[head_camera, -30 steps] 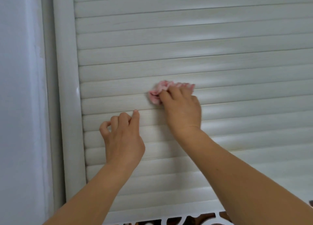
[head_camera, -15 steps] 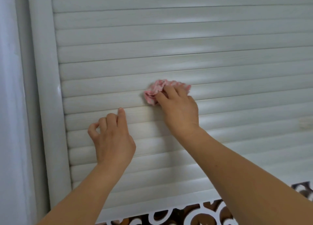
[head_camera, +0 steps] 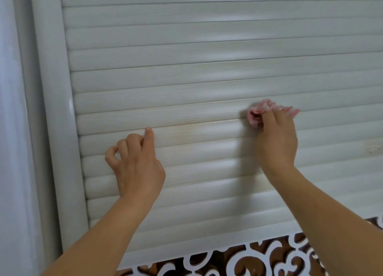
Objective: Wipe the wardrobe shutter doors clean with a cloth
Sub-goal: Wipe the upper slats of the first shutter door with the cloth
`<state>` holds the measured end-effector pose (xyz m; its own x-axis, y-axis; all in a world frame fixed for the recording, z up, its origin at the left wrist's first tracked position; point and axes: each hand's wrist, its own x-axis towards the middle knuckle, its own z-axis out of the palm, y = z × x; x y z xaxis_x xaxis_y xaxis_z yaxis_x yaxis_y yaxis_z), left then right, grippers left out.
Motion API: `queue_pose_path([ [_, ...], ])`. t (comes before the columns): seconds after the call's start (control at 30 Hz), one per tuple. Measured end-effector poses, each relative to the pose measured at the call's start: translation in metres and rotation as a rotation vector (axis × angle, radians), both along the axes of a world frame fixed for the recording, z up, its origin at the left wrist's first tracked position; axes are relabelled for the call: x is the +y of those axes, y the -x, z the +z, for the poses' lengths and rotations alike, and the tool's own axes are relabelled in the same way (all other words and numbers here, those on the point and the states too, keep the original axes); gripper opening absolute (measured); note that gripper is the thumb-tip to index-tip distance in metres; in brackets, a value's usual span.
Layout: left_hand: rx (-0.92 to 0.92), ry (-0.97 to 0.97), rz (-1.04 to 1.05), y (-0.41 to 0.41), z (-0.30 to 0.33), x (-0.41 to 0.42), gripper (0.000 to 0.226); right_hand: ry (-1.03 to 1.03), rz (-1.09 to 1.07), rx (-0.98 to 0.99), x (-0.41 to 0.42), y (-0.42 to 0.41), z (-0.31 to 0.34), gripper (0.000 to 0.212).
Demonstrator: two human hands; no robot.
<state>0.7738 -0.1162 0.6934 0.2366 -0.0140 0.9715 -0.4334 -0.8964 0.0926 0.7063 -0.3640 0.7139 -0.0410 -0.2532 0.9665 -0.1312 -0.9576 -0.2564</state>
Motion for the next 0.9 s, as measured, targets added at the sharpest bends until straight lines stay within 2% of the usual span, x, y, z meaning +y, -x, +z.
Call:
queue_pose_path([
  [0.27, -0.032, 0.018, -0.050, -0.001, 0.006, 0.013, 0.066, 0.259, -0.062, -0.033, 0.087, -0.037, -0.008, 0.023],
  [0.47, -0.039, 0.026, -0.091, 0.001, 0.012, 0.022, 0.056, 0.341, 0.030, 0.006, 0.153, -0.048, -0.003, 0.029],
  [0.53, -0.046, 0.032, -0.084, 0.001, 0.011, 0.024, 0.053, 0.390, 0.051, 0.039, 0.155, -0.047, 0.000, 0.031],
  [0.63, -0.053, 0.023, -0.066, 0.000, 0.008, 0.028, 0.061, 0.460, -0.011, 0.108, 0.125, -0.038, 0.001, 0.028],
  [0.77, -0.045, -0.005, -0.043, -0.001, 0.005, 0.036, 0.064, 0.306, -0.089, 0.081, 0.066, -0.024, -0.003, 0.024],
  [0.9, -0.038, -0.014, -0.056, -0.003, 0.005, 0.043, 0.064, 0.150, -0.015, -0.037, 0.070, -0.027, -0.004, 0.027],
])
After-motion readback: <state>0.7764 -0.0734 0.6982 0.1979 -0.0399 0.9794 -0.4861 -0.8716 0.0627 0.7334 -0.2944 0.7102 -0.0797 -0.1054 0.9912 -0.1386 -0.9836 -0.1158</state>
